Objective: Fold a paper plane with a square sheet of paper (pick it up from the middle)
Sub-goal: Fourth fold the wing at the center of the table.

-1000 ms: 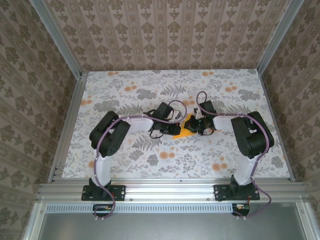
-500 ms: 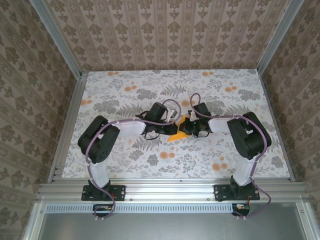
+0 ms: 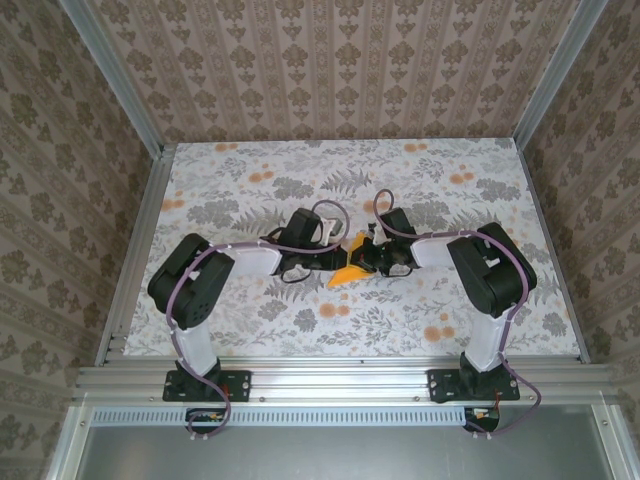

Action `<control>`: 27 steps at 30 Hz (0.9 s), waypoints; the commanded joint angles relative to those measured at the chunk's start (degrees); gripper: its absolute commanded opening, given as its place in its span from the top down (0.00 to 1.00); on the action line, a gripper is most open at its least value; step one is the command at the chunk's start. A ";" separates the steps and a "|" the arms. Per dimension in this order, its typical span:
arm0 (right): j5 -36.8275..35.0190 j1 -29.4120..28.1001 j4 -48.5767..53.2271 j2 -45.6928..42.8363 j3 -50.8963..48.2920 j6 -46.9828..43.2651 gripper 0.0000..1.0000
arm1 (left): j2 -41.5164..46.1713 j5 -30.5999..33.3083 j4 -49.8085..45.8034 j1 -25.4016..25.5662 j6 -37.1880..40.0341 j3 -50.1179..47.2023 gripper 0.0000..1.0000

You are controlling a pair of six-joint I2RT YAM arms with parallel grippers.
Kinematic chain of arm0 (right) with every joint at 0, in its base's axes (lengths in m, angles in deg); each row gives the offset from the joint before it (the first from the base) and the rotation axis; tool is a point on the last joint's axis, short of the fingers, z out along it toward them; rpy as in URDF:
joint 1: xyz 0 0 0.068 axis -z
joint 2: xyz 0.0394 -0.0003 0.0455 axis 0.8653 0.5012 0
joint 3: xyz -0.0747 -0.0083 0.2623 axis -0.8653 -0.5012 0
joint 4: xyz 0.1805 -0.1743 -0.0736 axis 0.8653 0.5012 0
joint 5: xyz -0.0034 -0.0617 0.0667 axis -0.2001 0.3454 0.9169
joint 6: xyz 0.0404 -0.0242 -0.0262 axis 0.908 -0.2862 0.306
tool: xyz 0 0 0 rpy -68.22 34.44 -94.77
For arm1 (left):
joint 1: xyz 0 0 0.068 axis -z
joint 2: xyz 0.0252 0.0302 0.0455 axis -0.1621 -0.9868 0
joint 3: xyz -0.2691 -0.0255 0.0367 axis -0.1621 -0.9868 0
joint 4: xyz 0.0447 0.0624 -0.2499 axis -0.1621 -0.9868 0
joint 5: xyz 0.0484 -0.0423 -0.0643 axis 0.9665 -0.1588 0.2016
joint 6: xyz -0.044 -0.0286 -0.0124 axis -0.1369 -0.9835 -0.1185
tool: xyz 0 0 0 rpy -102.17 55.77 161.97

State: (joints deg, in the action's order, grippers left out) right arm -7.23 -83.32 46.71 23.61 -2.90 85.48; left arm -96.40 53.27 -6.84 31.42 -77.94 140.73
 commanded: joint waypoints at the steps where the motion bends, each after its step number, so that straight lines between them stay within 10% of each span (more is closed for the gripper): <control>1: -1.78 0.18 0.31 2.63 -0.03 1.59 0.97 | 0.94 -0.02 -1.97 -0.60 -1.60 -3.72 1.00; 27: -1.83 1.48 0.95 2.77 0.85 0.52 0.97 | -4.23 -0.48 -9.33 -0.87 2.69 -6.08 1.00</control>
State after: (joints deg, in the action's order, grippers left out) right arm -6.77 -82.90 45.53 24.33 -2.55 86.34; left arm -99.20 50.60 -6.03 30.74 -78.66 137.62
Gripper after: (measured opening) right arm 0.052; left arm 0.058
